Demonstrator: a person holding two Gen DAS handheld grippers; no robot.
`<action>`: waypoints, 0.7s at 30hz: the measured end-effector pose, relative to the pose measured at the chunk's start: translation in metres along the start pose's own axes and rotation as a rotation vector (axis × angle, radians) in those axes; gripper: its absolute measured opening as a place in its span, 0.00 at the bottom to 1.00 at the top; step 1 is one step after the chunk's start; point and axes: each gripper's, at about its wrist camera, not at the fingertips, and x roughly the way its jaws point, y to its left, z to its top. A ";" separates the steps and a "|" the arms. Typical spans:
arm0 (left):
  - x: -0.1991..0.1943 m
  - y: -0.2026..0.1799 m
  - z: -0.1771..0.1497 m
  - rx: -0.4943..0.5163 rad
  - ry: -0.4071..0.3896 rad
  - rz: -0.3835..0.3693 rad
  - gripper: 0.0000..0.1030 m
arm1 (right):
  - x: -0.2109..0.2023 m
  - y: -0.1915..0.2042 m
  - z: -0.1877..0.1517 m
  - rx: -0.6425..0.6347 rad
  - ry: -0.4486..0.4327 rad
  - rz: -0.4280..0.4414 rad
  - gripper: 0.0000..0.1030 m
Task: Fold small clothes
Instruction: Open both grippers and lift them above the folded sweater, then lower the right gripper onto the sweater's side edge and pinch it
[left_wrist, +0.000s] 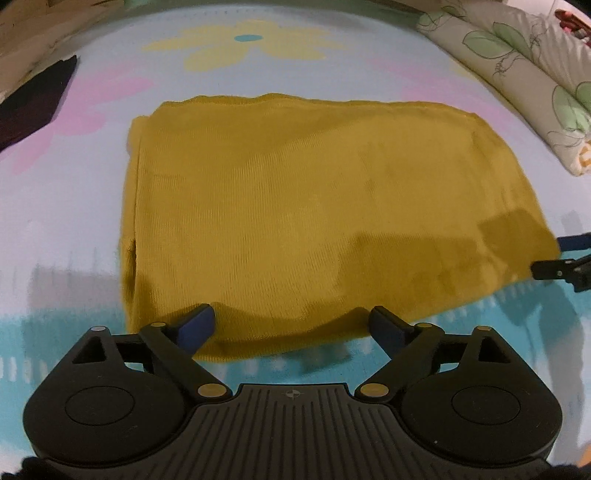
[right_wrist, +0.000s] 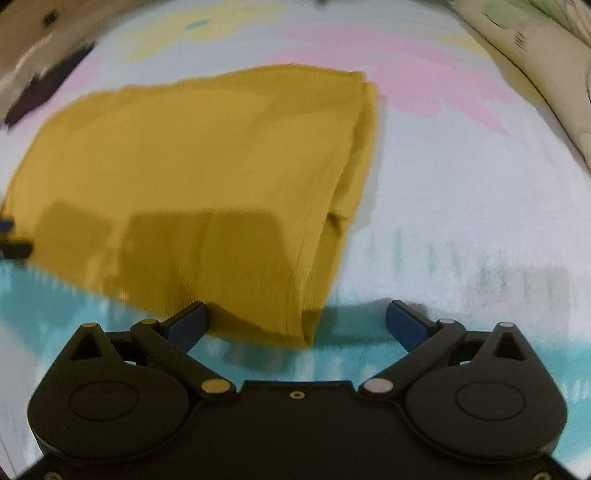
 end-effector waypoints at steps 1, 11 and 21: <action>-0.004 0.003 0.004 -0.024 -0.010 -0.017 0.88 | 0.000 -0.002 0.001 0.015 0.003 0.011 1.00; -0.014 0.021 0.043 -0.202 -0.141 -0.041 0.88 | -0.009 -0.074 0.028 0.421 -0.213 0.291 1.00; 0.023 -0.001 0.070 -0.204 -0.112 -0.040 0.88 | 0.036 -0.088 0.042 0.528 -0.234 0.493 1.00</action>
